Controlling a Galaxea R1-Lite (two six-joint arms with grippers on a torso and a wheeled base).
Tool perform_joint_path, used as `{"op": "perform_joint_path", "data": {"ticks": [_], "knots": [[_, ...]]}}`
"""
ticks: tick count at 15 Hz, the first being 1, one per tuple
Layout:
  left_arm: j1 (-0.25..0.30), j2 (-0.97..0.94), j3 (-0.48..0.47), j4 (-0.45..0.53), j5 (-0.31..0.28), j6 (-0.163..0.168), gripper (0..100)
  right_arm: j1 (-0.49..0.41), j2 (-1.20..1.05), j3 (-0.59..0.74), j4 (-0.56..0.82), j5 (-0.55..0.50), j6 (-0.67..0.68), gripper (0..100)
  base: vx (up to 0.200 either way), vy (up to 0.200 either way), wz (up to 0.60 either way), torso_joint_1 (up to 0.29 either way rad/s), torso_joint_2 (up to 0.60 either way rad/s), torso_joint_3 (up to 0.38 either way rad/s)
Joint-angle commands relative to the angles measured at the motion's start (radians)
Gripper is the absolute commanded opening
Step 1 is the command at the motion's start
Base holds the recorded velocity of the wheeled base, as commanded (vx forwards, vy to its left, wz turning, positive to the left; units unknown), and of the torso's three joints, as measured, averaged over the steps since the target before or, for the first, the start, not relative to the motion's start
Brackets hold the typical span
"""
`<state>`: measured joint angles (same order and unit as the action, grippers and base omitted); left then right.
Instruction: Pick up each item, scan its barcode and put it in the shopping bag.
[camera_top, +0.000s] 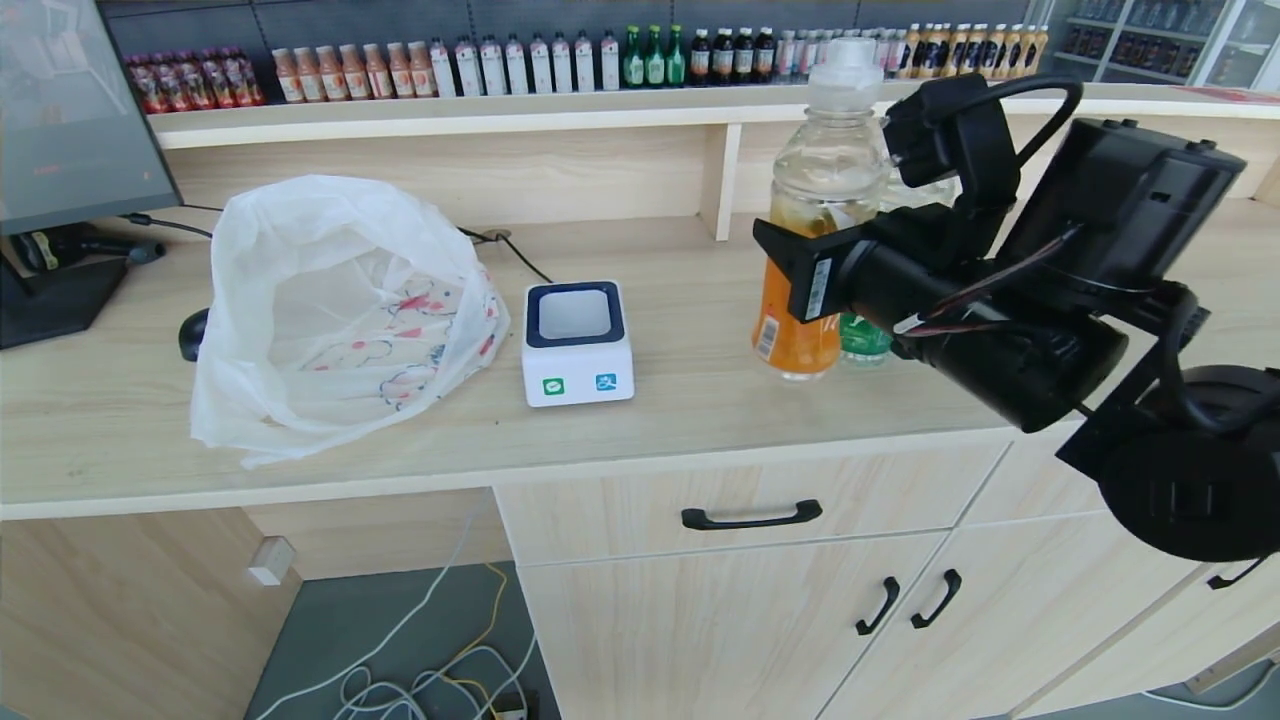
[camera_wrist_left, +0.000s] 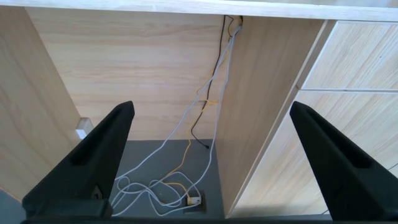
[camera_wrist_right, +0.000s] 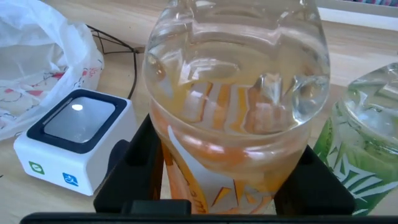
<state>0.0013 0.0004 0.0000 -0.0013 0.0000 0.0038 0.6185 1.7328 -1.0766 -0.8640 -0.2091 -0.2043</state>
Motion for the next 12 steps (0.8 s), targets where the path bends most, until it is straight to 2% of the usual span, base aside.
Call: {"op": "perform_joint_path", "data": {"ticks": [1, 8, 12], "knots": [[0.0, 0.0, 0.0, 0.0, 0.0, 0.001, 100, 0.009, -0.094, 0.072, 0.0, 0.001, 0.0, 0, 0.0, 0.0, 0.0, 0.0, 0.0, 0.0], [0.0, 0.0, 0.0, 0.0, 0.0, 0.001, 100, 0.015, -0.305, 0.32, -0.004, 0.016, 0.055, 0, 0.0, 0.0, 0.0, 0.0, 0.0, 0.0], [0.0, 0.0, 0.0, 0.0, 0.0, 0.001, 100, 0.015, -0.375, 0.469, -0.02, 0.097, 0.138, 0, 0.0, 0.0, 0.0, 0.0, 0.0, 0.0]]}}
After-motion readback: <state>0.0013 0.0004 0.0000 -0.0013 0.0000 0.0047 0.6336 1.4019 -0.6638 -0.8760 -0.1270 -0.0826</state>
